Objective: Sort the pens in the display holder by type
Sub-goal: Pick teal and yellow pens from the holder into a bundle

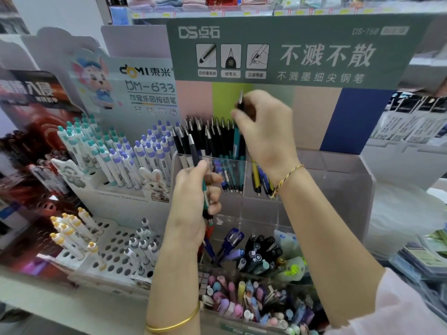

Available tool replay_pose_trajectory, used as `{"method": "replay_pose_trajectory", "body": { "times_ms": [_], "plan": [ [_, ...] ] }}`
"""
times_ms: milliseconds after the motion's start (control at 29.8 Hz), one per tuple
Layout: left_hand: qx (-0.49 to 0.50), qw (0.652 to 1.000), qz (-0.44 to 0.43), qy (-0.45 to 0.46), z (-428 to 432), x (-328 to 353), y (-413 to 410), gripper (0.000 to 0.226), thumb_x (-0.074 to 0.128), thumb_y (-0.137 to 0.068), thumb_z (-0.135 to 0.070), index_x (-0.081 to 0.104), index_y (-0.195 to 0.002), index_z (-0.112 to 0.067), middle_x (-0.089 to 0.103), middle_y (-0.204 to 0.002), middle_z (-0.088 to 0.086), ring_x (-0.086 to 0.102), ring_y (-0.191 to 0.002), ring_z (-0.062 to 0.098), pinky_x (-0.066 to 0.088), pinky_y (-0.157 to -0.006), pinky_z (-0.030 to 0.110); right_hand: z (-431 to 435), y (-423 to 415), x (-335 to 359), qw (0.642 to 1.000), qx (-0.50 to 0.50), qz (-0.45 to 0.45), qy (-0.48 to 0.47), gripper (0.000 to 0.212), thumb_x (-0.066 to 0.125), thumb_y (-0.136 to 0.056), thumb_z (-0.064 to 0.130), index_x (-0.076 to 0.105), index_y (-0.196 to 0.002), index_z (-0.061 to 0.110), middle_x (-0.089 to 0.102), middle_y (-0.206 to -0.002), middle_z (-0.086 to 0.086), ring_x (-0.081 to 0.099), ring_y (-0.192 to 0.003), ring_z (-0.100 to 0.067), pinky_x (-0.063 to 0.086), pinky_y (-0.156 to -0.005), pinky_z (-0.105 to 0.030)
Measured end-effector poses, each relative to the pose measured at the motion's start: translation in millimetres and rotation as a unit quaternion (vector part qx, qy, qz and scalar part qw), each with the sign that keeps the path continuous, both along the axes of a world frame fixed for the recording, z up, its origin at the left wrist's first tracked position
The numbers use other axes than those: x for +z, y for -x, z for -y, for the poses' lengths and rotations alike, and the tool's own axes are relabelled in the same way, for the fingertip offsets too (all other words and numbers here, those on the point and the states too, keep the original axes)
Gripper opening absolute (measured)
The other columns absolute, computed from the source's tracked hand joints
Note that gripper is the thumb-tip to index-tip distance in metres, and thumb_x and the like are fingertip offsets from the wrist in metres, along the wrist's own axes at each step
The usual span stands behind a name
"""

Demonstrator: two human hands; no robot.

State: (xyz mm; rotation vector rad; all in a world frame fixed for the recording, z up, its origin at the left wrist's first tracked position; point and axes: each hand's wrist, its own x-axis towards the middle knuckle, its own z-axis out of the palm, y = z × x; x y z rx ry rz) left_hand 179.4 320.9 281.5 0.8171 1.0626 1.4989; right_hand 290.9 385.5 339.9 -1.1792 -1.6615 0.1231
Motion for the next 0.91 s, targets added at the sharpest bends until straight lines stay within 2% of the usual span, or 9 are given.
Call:
{"method": "replay_pose_trajectory", "body": {
  "times_ms": [134, 201, 302, 369, 503, 637, 705, 772, 906],
  "plan": [
    [-0.021, 0.998, 0.057, -0.003, 2.0, 1.9, -2.4, 0.060, 0.028, -0.097, -0.017, 0.065, -0.049, -0.018, 0.048, -0.066, 0.007, 0.037, -0.048, 0.011, 0.027, -0.038, 0.020, 4.8, 4.7, -9.3, 0.996, -0.017, 0.079, 0.044, 0.019, 0.061, -0.089, 0.017, 0.055, -0.102, 0.004, 0.064, -0.092, -0.010, 0.059, -0.085, -0.032, 0.047, -0.072, -0.038],
    [-0.012, 0.998, 0.051, -0.017, 1.9, 0.9, -1.6, 0.041, 0.028, -0.095, -0.012, 0.059, -0.069, -0.010, 0.051, -0.068, 0.007, 0.040, -0.049, 0.011, 0.030, -0.039, 0.021, 5.8, 6.3, -9.7, 0.985, -0.063, 0.151, 0.062, 0.021, 0.058, -0.092, 0.029, 0.056, -0.095, 0.008, 0.058, -0.090, -0.007, 0.054, -0.082, -0.029, 0.038, -0.063, -0.031],
    [0.000, 0.999, 0.023, -0.025, 0.8, -0.1, -1.7, 0.017, 0.029, -0.097, -0.008, 0.043, -0.090, -0.015, 0.055, -0.072, 0.003, 0.046, -0.053, 0.010, 0.037, -0.046, 0.023, 4.9, 8.3, -9.0, 0.956, -0.112, 0.246, 0.113, 0.027, 0.058, -0.090, 0.039, 0.057, -0.094, 0.013, 0.052, -0.094, -0.006, 0.054, -0.085, -0.028, 0.029, -0.062, -0.029],
    [0.004, 1.000, -0.005, -0.030, 1.0, -1.7, -3.3, 0.015, 0.034, -0.100, -0.010, 0.045, -0.094, -0.017, 0.057, -0.077, 0.001, 0.051, -0.060, 0.009, 0.043, -0.052, 0.024, 6.8, 6.6, -10.0, 0.964, -0.113, 0.214, 0.110, 0.030, 0.059, -0.089, 0.040, 0.055, -0.100, 0.012, 0.059, -0.098, -0.006, 0.058, -0.090, -0.029, 0.033, -0.062, -0.030],
    [0.019, 0.997, -0.042, -0.060, -0.1, -2.6, -5.2, 0.010, 0.043, -0.100, -0.011, 0.050, -0.098, -0.018, 0.055, -0.088, 0.001, 0.055, -0.069, 0.007, 0.048, -0.064, 0.025, 14.2, -2.0, -4.3, 1.000, -0.011, 0.001, 0.027, 0.016, 0.061, -0.089, 0.026, 0.063, -0.092, 0.010, 0.063, -0.080, 0.002, 0.059, -0.076, -0.016, 0.047, -0.070, -0.033],
    [-0.007, 0.995, -0.064, -0.081, -2.9, -3.2, -10.3, 0.010, 0.049, -0.097, -0.010, 0.053, -0.098, -0.019, 0.058, -0.085, -0.001, 0.058, -0.076, 0.008, 0.050, -0.067, 0.024, 21.1, -2.4, -2.4, 0.980, 0.140, -0.043, 0.135, 0.014, 0.071, -0.083, 0.024, 0.067, -0.087, 0.011, 0.062, -0.071, 0.008, 0.055, -0.060, -0.002, 0.045, -0.056, -0.014],
    [-0.008, 0.995, -0.062, -0.080, -3.9, -3.3, -11.8, 0.012, 0.050, -0.097, -0.008, 0.055, -0.099, -0.019, 0.059, -0.085, -0.003, 0.060, -0.079, 0.008, 0.051, -0.070, 0.024, 17.2, -4.4, -2.0, 0.979, 0.135, -0.089, 0.125, 0.009, 0.070, -0.083, 0.017, 0.064, -0.087, 0.012, 0.062, -0.072, 0.005, 0.056, -0.057, -0.005, 0.043, -0.051, -0.013],
    [0.016, 0.996, -0.055, -0.067, -5.6, -4.9, -9.9, 0.014, 0.051, -0.096, -0.007, 0.056, -0.103, -0.018, 0.057, -0.093, 0.001, 0.060, -0.085, 0.011, 0.053, -0.077, 0.028, 10.9, -9.3, 4.6, 0.985, 0.084, -0.143, 0.055, 0.005, 0.065, -0.086, 0.016, 0.062, -0.089, 0.012, 0.062, -0.073, 0.006, 0.058, -0.061, -0.008, 0.049, -0.057, -0.023],
    [0.058, 0.997, -0.034, -0.045, -6.8, -8.5, -4.4, 0.018, 0.051, -0.096, -0.003, 0.056, -0.106, -0.017, 0.056, -0.103, 0.005, 0.060, -0.089, 0.013, 0.054, -0.079, 0.029, 3.2, -11.2, 10.7, 0.994, 0.016, -0.102, -0.026, 0.007, 0.061, -0.089, 0.014, 0.063, -0.092, 0.008, 0.058, -0.076, 0.007, 0.060, -0.072, -0.014, 0.053, -0.072, -0.035]
  ]
}}
